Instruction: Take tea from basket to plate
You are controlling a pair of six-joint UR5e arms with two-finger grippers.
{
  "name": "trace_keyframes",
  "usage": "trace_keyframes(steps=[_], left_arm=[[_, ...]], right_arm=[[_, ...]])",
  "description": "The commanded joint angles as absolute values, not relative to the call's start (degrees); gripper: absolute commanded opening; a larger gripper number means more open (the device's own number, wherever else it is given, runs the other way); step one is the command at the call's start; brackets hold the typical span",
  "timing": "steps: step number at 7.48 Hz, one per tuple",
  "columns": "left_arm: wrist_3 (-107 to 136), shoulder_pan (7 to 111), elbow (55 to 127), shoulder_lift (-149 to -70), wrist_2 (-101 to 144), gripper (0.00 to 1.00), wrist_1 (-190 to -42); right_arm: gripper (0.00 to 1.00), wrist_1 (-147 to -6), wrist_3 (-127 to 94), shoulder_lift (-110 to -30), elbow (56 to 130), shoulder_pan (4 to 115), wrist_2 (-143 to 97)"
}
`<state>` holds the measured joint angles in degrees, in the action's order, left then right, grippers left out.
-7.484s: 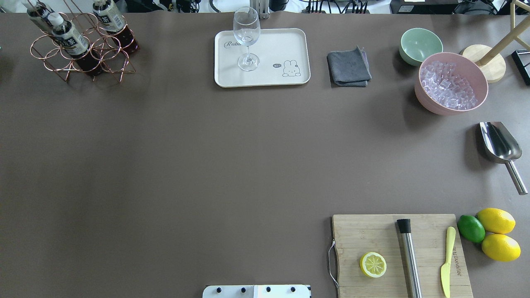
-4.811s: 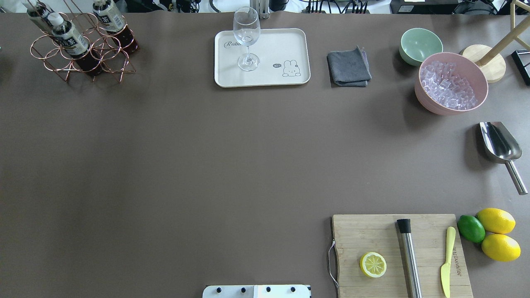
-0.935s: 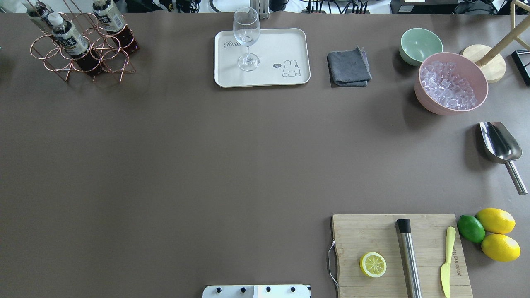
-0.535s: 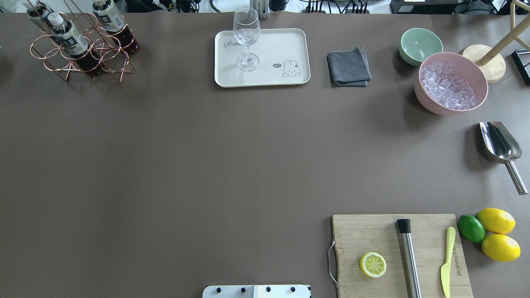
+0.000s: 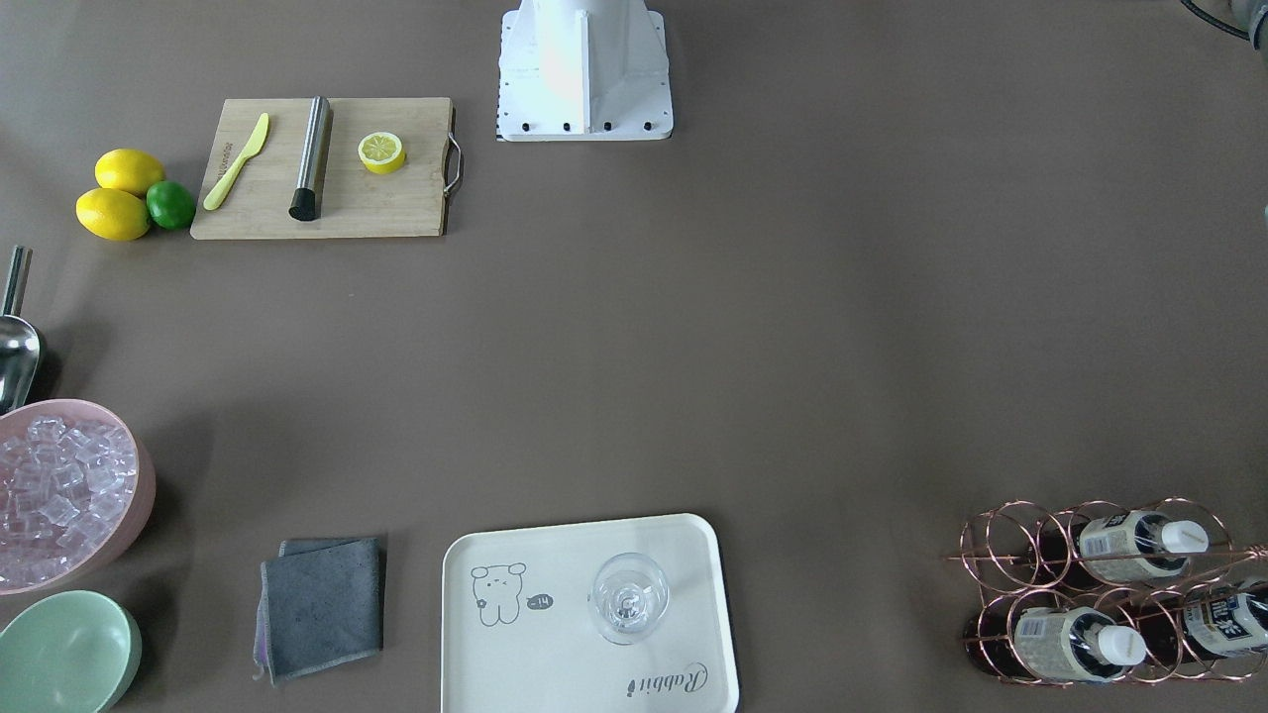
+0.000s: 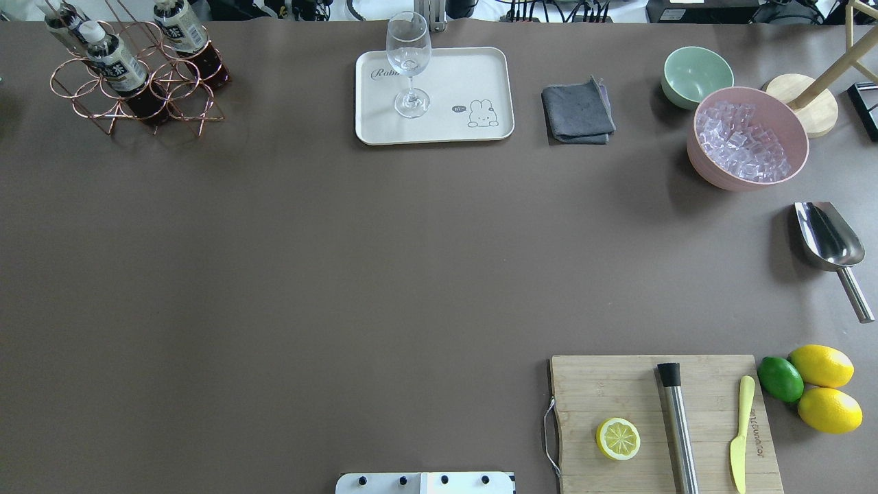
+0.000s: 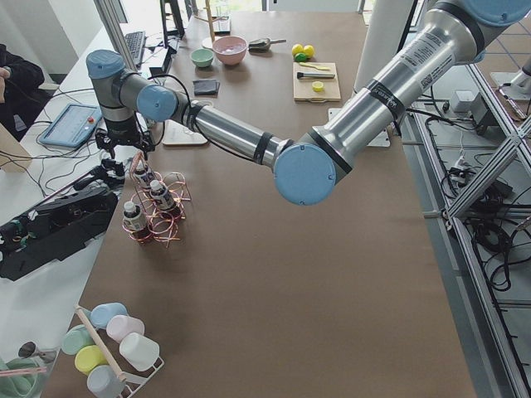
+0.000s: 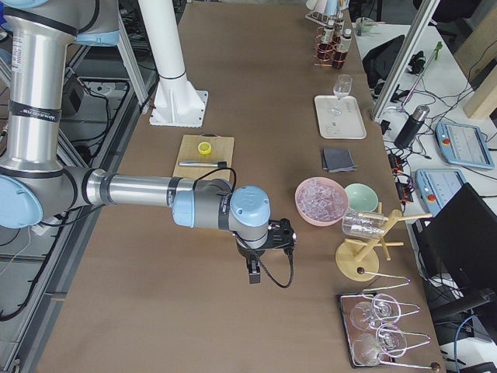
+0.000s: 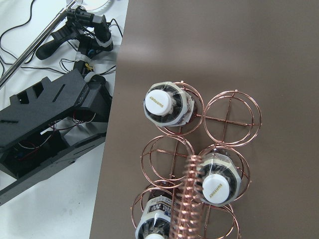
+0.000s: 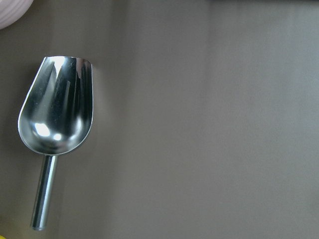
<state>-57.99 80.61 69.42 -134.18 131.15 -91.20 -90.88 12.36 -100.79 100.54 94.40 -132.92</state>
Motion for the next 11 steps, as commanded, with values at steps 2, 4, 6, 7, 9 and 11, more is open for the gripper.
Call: trace_keyframes(steps=[2, 4, 6, 7, 9, 11], left_arm=[[-57.83, 79.45, 66.36, -134.56, 130.25, 0.97, -93.68], [-58.10, 79.54, 66.36, -134.56, 130.52, 0.36, -93.69], [-58.10, 80.33, 67.40, -134.30, 131.91, 0.00, -93.08], [-57.92, 80.33, 67.50, -134.21, 131.92, 0.00, -93.08], [-57.66, 81.12, 70.03, -134.03, 132.79, 0.00, -91.51], [-58.10, 83.14, 83.67, -130.90, 135.08, 0.00, -80.48]], right_arm=[[1.00, -90.97, 12.30, -100.81, 99.84, 94.66, -133.06], [1.00, -90.88, 12.22, -100.72, 100.55, 94.66, -133.76], [1.00, -90.88, 11.08, -100.46, 100.72, 94.66, -134.12], [1.00, -91.31, 7.33, -97.85, 100.55, 94.31, -134.03], [1.00, -91.15, 0.72, -95.80, 100.20, 93.08, -134.12], [1.00, -90.88, 0.70, -95.80, 99.24, 90.73, -134.03]])
